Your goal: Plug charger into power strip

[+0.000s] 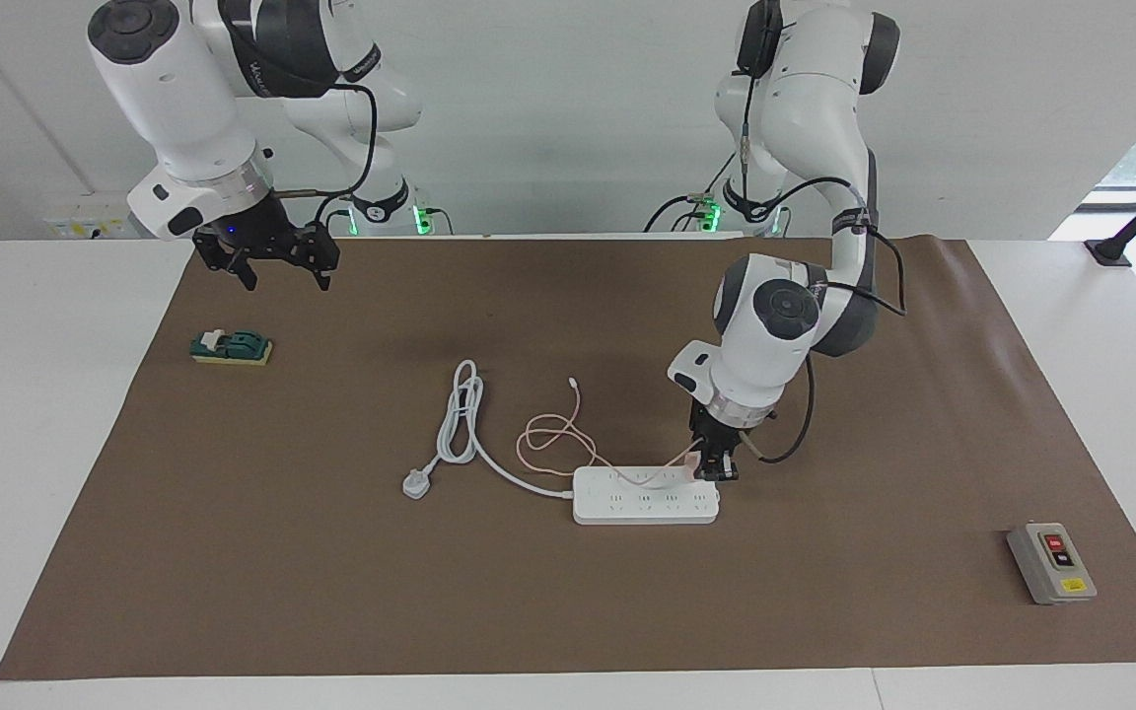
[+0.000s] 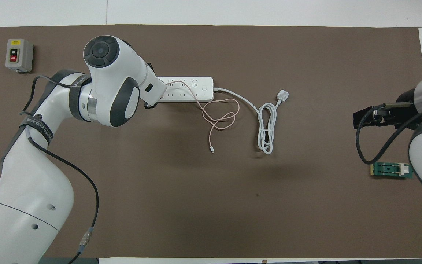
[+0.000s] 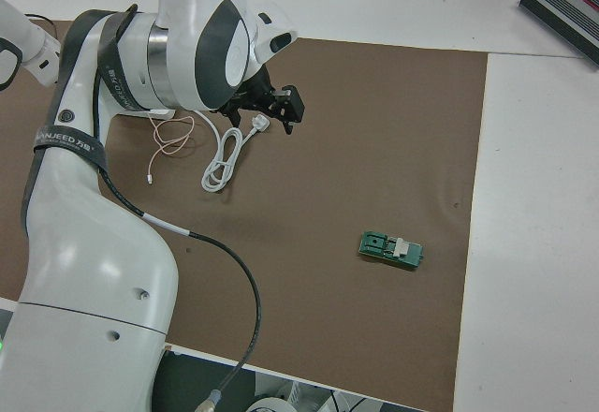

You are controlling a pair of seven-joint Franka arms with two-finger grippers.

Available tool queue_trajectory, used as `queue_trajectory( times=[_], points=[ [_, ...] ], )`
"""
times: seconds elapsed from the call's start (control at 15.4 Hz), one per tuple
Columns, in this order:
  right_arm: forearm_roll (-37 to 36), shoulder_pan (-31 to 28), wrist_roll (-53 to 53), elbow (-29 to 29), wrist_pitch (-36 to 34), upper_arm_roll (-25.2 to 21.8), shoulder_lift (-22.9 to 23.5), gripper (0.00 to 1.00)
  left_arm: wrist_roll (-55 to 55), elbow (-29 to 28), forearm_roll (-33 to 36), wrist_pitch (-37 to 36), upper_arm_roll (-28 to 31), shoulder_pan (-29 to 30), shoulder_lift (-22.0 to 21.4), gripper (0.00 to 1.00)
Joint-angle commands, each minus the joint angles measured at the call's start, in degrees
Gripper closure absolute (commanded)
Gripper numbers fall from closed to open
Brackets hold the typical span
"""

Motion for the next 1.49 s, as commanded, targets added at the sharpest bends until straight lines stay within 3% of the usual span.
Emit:
queue_trajectory(
  times=[0.0,0.19,0.65,0.84,1.04,1.43],
  points=[
    [-0.9,-0.8,-1.1,-0.2,-0.9,0.5,-0.6,0.0,4.7,-3.2,-5.3,3.6,-0.2,1.2,-0.1,1.0],
    [-0.9,-0.8,-1.1,-0.2,-0.9,0.5,-0.6,0.0,10.7,-4.6,-5.8,4.8,-0.2,2.8,-0.2,1.0],
    [-0.9,-0.8,-1.1,-0.2,-0.9,0.5,-0.6,0.0,13.0,-4.9,-5.7,4.4,-0.2,4.0,0.2,1.0],
    [-0.9,-0.8,-1.1,-0.2,-0.9,0.5,-0.6,0.0,12.6,-1.8,-5.8,-0.3,-0.3,4.3,2.1,1.0],
    [-0.9,-0.8,-1.1,-0.2,-0.9,0.5,-0.6,0.0,12.6,5.8,-6.8,-7.6,-0.3,4.7,6.5,1.0],
    [-0.9,-0.8,-1.1,-0.2,-0.9,0.5,-0.6,0.0,12.0,4.9,-3.6,-7.1,0.0,2.2,6.2,1.0]
  ],
)
